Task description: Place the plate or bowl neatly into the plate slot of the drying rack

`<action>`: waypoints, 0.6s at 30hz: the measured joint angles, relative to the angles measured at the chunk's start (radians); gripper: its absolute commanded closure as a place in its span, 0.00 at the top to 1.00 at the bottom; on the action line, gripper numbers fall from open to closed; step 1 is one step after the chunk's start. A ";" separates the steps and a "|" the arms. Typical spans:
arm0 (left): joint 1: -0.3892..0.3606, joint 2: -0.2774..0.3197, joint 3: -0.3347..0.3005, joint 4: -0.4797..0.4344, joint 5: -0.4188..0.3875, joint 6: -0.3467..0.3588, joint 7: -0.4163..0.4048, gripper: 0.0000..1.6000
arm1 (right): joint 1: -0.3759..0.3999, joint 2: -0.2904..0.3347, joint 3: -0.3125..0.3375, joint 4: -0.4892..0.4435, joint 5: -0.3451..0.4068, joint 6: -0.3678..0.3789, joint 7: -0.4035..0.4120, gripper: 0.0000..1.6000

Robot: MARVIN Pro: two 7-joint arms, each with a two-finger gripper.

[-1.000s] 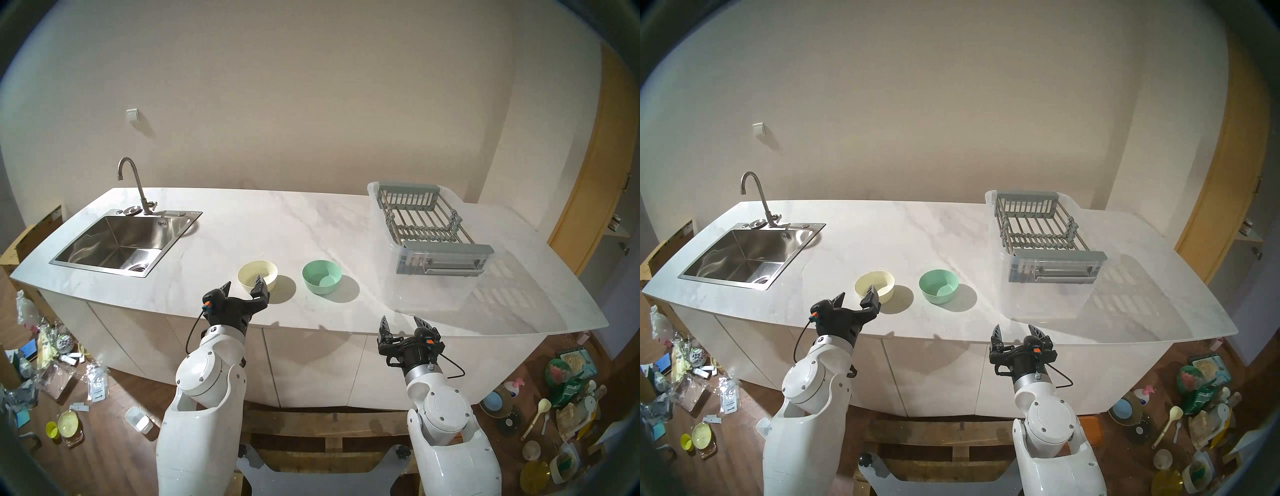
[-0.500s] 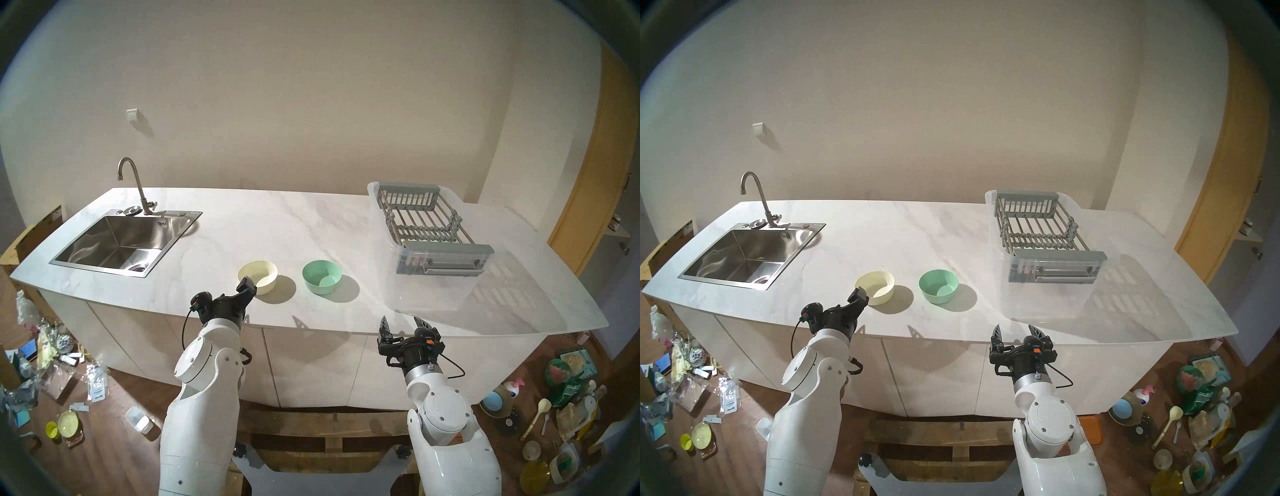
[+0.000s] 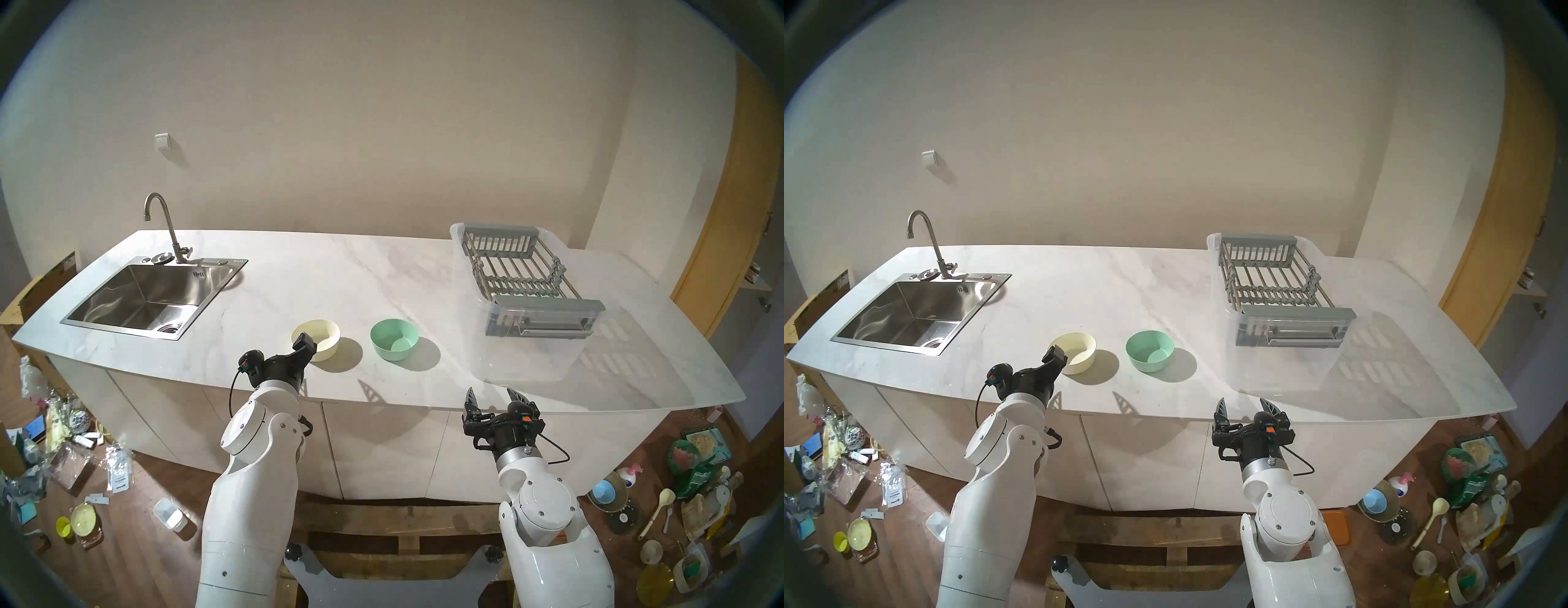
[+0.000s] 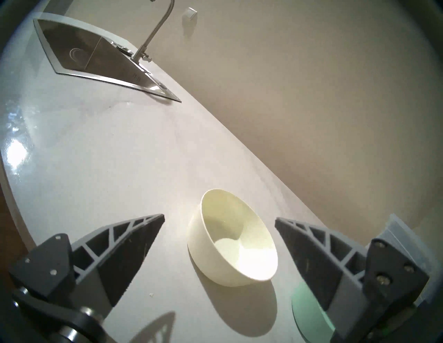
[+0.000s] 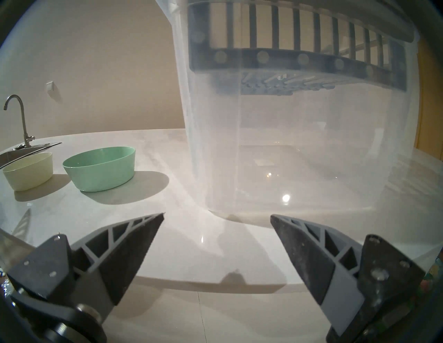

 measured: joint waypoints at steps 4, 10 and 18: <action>-0.037 -0.004 0.000 0.046 -0.035 0.009 -0.001 1.00 | 0.000 0.000 0.000 0.000 0.000 0.000 0.000 1.00; -0.073 -0.009 0.043 0.068 -0.060 0.014 -0.002 1.00 | 0.000 0.000 0.000 0.000 0.000 0.000 0.000 1.00; -0.091 -0.012 0.057 0.077 -0.088 0.014 0.100 1.00 | 0.000 0.000 0.000 0.000 0.000 0.000 0.000 1.00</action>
